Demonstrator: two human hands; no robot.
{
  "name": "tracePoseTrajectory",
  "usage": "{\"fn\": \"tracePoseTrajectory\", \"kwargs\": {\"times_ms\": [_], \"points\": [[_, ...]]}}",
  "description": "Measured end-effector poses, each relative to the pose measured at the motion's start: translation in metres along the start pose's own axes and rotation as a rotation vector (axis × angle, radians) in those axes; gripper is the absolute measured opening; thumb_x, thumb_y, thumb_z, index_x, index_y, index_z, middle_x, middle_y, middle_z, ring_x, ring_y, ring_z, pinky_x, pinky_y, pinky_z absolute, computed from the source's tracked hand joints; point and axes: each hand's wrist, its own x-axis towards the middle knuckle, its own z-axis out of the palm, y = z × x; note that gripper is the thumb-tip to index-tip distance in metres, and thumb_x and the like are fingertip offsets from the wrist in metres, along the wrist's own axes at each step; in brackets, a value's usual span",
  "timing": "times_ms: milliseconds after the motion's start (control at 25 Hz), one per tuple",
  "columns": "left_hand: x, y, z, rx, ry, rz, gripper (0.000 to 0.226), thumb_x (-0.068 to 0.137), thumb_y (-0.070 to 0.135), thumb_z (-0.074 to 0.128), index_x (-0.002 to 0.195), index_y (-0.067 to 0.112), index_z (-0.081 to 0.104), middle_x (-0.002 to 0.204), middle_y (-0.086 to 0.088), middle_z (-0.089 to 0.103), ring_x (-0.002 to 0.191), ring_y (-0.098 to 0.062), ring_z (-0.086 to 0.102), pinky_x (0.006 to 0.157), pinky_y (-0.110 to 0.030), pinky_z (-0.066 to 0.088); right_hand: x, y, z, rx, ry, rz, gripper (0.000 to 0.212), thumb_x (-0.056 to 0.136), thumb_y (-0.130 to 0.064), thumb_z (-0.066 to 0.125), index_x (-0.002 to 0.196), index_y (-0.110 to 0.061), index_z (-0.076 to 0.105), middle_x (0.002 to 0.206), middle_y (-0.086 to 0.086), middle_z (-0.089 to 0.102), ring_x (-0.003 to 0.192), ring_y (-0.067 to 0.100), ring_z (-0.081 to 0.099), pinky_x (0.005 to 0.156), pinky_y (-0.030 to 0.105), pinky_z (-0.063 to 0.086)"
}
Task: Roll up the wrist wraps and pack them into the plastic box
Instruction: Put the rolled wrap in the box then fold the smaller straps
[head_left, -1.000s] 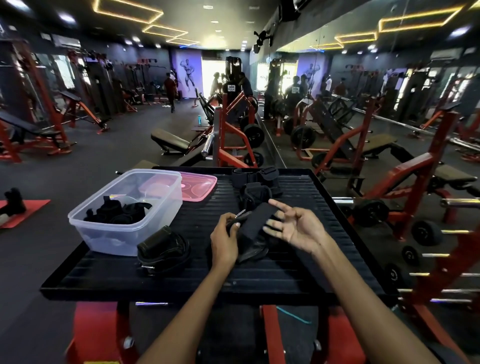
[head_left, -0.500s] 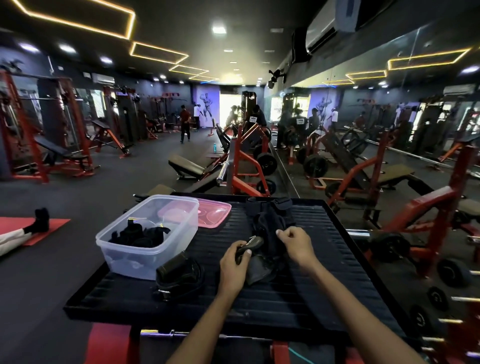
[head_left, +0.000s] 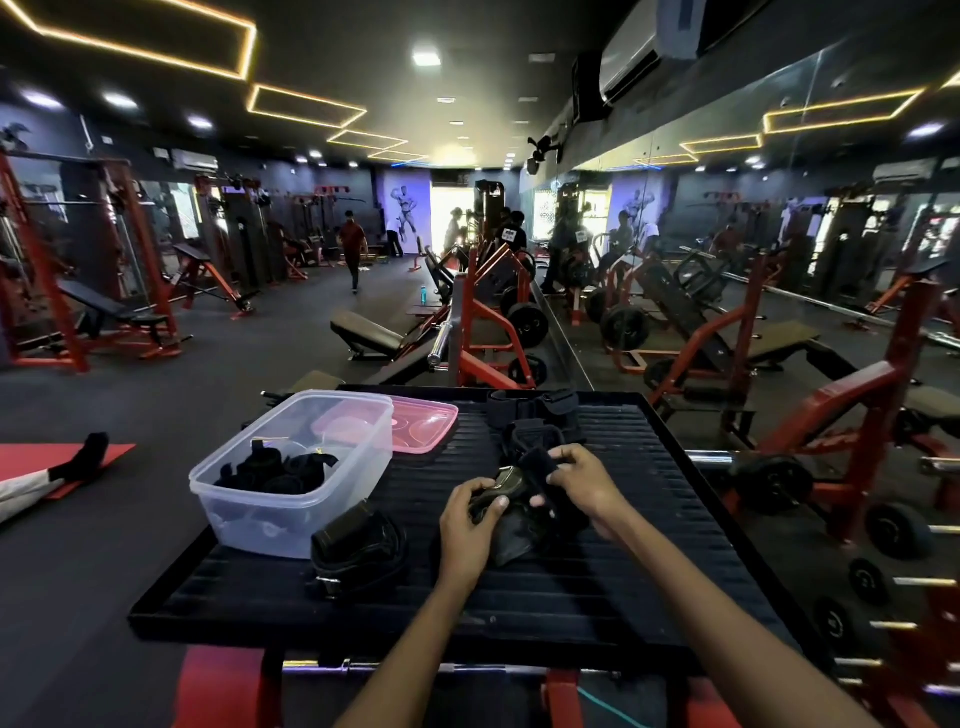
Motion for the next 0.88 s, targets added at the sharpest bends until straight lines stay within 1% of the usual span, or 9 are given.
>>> {"fn": "tracePoseTrajectory", "kwargs": {"times_ms": [80,240,320,400,480,600,720,800,880], "points": [[-0.001,0.002,0.0,-0.008,-0.004,-0.002,0.021,0.084,0.013,0.067,0.094,0.031,0.061,0.102,0.002,0.062,0.096,-0.004,0.059,0.081,-0.008,0.043,0.0,0.001,0.003,-0.058,0.009,-0.03,0.012,0.092,-0.003,0.051,0.101,-0.006,0.057,0.078,0.011,0.066,0.047,0.019,0.063,0.044,0.026,0.049],[0.002,-0.001,0.001,-0.103,0.03,-0.113,0.02,0.087,0.015,0.063,0.104,0.024,0.06,0.102,0.001,0.063,0.093,-0.009,0.06,0.085,-0.021,0.046,0.001,0.001,0.011,-0.213,0.023,-0.07,0.007,0.09,-0.007,0.057,0.09,-0.011,0.062,0.082,0.003,0.069,0.053,0.013,0.064,0.054,0.02,0.052],[0.005,-0.002,0.002,-0.153,0.051,-0.209,0.029,0.086,0.012,0.064,0.113,0.02,0.059,0.1,0.0,0.062,0.086,-0.009,0.059,0.082,-0.019,0.046,0.002,0.002,0.015,-0.269,0.0,-0.078,0.006,0.09,-0.007,0.057,0.088,-0.012,0.06,0.083,0.001,0.067,0.054,0.014,0.065,0.052,0.018,0.051],[0.007,-0.002,0.002,-0.147,0.08,-0.237,0.03,0.085,0.009,0.064,0.115,0.011,0.062,0.102,-0.003,0.063,0.083,-0.006,0.058,0.077,-0.011,0.045,0.002,0.004,0.016,-0.246,-0.001,-0.082,0.005,0.09,-0.008,0.056,0.09,-0.01,0.06,0.082,0.002,0.069,0.054,0.018,0.066,0.056,0.024,0.053],[0.006,-0.001,0.002,-0.115,0.103,-0.218,0.027,0.084,0.005,0.064,0.11,0.007,0.065,0.103,-0.005,0.064,0.08,-0.002,0.057,0.071,-0.003,0.044,0.002,0.005,0.019,-0.191,0.011,-0.106,0.006,0.09,-0.006,0.055,0.093,-0.006,0.06,0.082,0.006,0.071,0.052,0.019,0.066,0.06,0.029,0.054],[0.007,0.0,0.002,-0.102,0.124,-0.204,0.023,0.081,0.003,0.065,0.102,0.012,0.067,0.101,-0.006,0.066,0.076,-0.007,0.057,0.067,-0.003,0.044,0.002,0.004,0.023,-0.221,0.018,-0.183,0.008,0.091,-0.005,0.052,0.088,-0.009,0.058,0.09,0.008,0.072,0.054,0.021,0.065,0.06,0.032,0.054],[0.005,0.002,0.001,-0.082,0.101,-0.142,0.024,0.08,0.005,0.067,0.097,0.021,0.065,0.1,-0.001,0.065,0.081,-0.009,0.06,0.07,-0.006,0.046,0.002,0.001,0.026,-0.448,0.007,-0.278,0.008,0.092,-0.013,0.047,0.091,-0.019,0.053,0.09,0.009,0.07,0.065,0.024,0.068,0.062,0.035,0.054],[0.003,0.003,0.001,-0.049,0.069,-0.077,0.025,0.079,0.006,0.068,0.097,0.023,0.065,0.098,0.002,0.063,0.085,-0.01,0.061,0.076,-0.013,0.049,0.002,0.002,0.029,-0.663,0.05,-0.352,0.01,0.093,-0.017,0.046,0.101,-0.017,0.053,0.09,0.011,0.068,0.077,0.027,0.066,0.068,0.035,0.05],[0.001,0.004,0.0,-0.026,0.06,-0.04,0.027,0.078,0.005,0.068,0.097,0.024,0.064,0.097,0.002,0.063,0.084,-0.009,0.061,0.078,-0.017,0.05,0.0,-0.001,0.032,-0.726,0.103,-0.408,0.013,0.093,-0.016,0.047,0.104,-0.013,0.054,0.09,0.011,0.068,0.082,0.027,0.064,0.07,0.033,0.046]]}}
